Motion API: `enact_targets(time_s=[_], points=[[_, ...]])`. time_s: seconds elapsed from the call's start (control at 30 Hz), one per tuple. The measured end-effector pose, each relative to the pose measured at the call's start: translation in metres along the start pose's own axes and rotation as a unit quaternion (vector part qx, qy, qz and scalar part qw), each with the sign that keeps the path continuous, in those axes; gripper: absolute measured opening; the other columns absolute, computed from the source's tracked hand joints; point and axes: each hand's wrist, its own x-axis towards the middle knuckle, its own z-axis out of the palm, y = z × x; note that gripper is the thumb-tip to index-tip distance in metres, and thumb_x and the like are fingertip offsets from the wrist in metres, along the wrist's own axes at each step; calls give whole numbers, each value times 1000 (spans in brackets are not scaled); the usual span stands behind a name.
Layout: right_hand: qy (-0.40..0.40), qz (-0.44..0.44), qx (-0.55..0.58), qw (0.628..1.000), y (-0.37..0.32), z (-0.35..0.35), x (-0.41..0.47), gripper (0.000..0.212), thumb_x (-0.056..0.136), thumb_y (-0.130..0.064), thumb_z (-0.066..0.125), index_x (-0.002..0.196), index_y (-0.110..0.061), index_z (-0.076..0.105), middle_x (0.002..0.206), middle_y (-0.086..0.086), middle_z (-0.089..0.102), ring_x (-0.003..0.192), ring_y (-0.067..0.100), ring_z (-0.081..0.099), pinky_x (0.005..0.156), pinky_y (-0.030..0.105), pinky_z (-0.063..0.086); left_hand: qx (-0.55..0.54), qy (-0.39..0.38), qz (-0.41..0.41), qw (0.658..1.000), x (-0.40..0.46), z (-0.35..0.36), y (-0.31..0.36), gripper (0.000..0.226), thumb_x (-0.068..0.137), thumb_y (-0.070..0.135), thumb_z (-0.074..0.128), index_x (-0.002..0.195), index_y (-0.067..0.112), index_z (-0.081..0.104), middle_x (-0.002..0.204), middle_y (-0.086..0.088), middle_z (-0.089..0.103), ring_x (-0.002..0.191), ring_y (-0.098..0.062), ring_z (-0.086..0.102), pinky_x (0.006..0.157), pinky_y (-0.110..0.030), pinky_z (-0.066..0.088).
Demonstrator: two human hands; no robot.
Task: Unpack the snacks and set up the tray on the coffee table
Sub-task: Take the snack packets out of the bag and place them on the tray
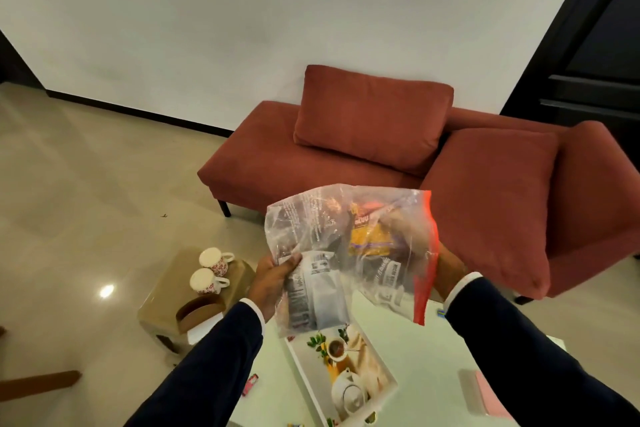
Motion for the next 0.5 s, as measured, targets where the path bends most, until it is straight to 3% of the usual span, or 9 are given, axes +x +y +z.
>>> enact_targets(time_s=[0.1, 0.17, 0.27, 0.37, 0.43, 0.5], points=[[-29, 15, -26, 999, -5, 1, 4, 41, 85, -12, 80, 123, -4, 67, 115, 24, 71, 97, 41, 74, 78, 54, 60, -9, 72, -30, 997, 8, -12, -6, 25, 101, 4, 62, 125, 1, 60, 106, -18, 74, 93, -33, 70, 78, -46, 59], [18, -2, -87, 996, -2, -1, 5, 30, 81, -8, 81, 110, -13, 74, 101, 17, 76, 81, 31, 77, 66, 43, 62, -7, 115, -32, 993, 13, -21, -13, 13, 102, 5, 58, 114, 8, 61, 99, -13, 74, 85, -28, 71, 72, -44, 59], [94, -51, -174, 979, 8, -3, 6, 18, 81, -10, 80, 94, -19, 72, 80, 2, 77, 64, 16, 72, 54, 27, 57, -37, 179, -36, 982, 18, -33, -21, 15, 102, 2, 54, 106, 14, 62, 86, -7, 73, 73, -22, 70, 59, -36, 59], [160, -51, -138, 976, 27, -13, 9, 29, 82, -18, 80, 109, -14, 69, 95, 7, 79, 81, 24, 75, 69, 36, 62, -54, 242, -14, 969, 18, -48, -24, 21, 103, 2, 54, 118, 15, 59, 91, -3, 68, 71, -17, 63, 55, -29, 51], [209, -51, -77, 973, 44, -23, 12, 32, 88, -19, 75, 119, -14, 65, 104, 8, 78, 90, 27, 76, 78, 42, 63, -68, 269, -5, 961, 17, -64, -26, 32, 104, 2, 54, 133, 13, 56, 101, -6, 67, 74, -14, 62, 66, -33, 57], [259, -41, -41, 964, 65, -31, 16, 31, 94, -19, 69, 125, -15, 62, 110, 7, 76, 94, 27, 75, 80, 45, 62, -82, 299, -1, 951, 16, -85, -30, 28, 104, 3, 55, 130, 12, 56, 96, -3, 67, 71, -10, 63, 58, -25, 59]])
